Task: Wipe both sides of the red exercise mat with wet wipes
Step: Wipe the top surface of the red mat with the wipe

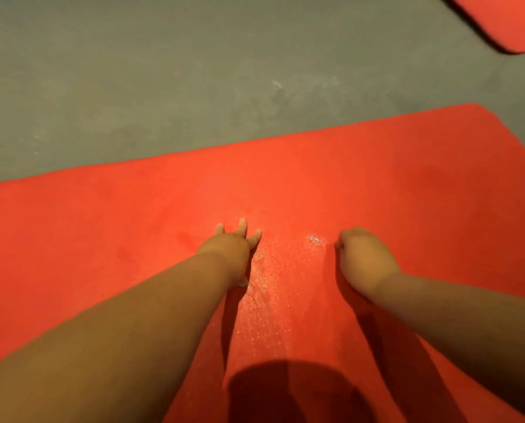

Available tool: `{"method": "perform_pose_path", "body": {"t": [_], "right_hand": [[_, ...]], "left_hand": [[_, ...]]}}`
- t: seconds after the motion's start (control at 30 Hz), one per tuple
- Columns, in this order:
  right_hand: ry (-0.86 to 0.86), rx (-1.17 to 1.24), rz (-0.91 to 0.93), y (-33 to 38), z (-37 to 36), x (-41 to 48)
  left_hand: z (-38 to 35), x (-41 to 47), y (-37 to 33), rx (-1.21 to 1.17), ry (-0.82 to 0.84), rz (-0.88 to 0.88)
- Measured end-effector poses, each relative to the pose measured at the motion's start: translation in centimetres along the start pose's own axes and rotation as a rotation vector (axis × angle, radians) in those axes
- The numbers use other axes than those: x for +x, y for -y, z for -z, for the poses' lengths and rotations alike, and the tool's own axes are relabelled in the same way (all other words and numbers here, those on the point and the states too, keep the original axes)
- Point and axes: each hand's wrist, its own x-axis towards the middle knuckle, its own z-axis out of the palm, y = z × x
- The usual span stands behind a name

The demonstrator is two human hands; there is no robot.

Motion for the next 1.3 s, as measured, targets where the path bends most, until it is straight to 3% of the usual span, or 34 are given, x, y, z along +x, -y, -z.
{"method": "perform_pose_path", "body": {"t": [0.07,0.13,0.2,0.23,0.27,0.37,0.43,0.5,0.63,0.67,0.73,0.83,0.9,0.93,1.0,1.1,1.13,1.17,1.23,1.3], "right_hand": [[0.068,0.083,0.159,3.5,-2.1,-4.3],[0.264,0.171,0.48,5.8,-3.6,-8.9],[0.345,0.15,0.711,5.5,-3.8,-9.7],[0.323,0.128,0.697,4.8,-3.7,-8.7],[0.272,0.105,0.563,4.0,-3.0,-7.3],[0.024,0.18,-0.126,0.8,-0.9,-1.6],[0.073,0.139,-0.289,2.6,-0.3,-0.5],[0.12,0.228,-0.206,7.0,-1.5,-2.9],[0.254,0.323,0.286,13.1,-3.9,-9.5],[0.249,0.343,0.312,12.7,-3.8,-9.5],[0.117,0.388,0.103,10.3,-3.6,-7.9],[-0.156,0.432,-0.421,5.9,-1.8,-5.3],[-0.211,0.467,-0.601,5.8,-1.8,-4.6],[-0.203,0.465,-0.605,7.0,-2.0,-4.6],[-0.154,0.419,-0.398,10.7,-3.3,-5.7],[0.116,0.263,0.3,15.1,-4.3,-7.8],[0.2,0.211,0.446,14.7,-3.8,-7.1],[0.227,0.181,0.478,13.7,-3.0,-5.8],[0.141,0.174,0.259,10.1,-1.7,-2.6],[-0.061,0.186,-0.158,5.8,-0.4,0.3]], "left_hand": [[0.5,-0.1,0.6,0.09,-0.046,-0.04],[0.4,-0.2,1.1,0.119,-0.088,-0.07],[-0.3,0.0,1.6,0.062,-0.111,-0.07],[-0.9,0.0,2.0,0.024,-0.126,-0.054],[-1.6,0.1,2.4,-0.017,-0.141,-0.018],[-3.1,0.2,4.0,-0.16,-0.153,0.111],[-3.0,0.2,4.3,-0.159,-0.124,0.104],[-2.4,0.0,4.2,-0.113,-0.11,0.082],[-0.9,-0.4,4.2,0.018,-0.08,0.024],[-0.8,-0.5,4.5,0.051,-0.072,0.002],[-0.8,-0.7,5.1,0.089,-0.059,-0.034],[-1.7,-1.1,5.5,0.067,-0.048,-0.056],[-2.1,-1.2,5.7,0.041,-0.065,-0.055],[-2.2,-1.2,5.8,0.028,-0.069,-0.053],[-2.1,-1.3,5.8,0.021,-0.072,-0.063],[-1.3,-1.3,6.1,0.107,-0.127,-0.101],[-0.9,-1.3,6.3,0.137,-0.162,-0.12],[-0.5,-1.2,6.7,0.151,-0.203,-0.135],[-0.5,-0.8,7.5,0.123,-0.281,-0.119],[-1.4,-0.4,8.6,0.02,-0.312,0.0]]}}
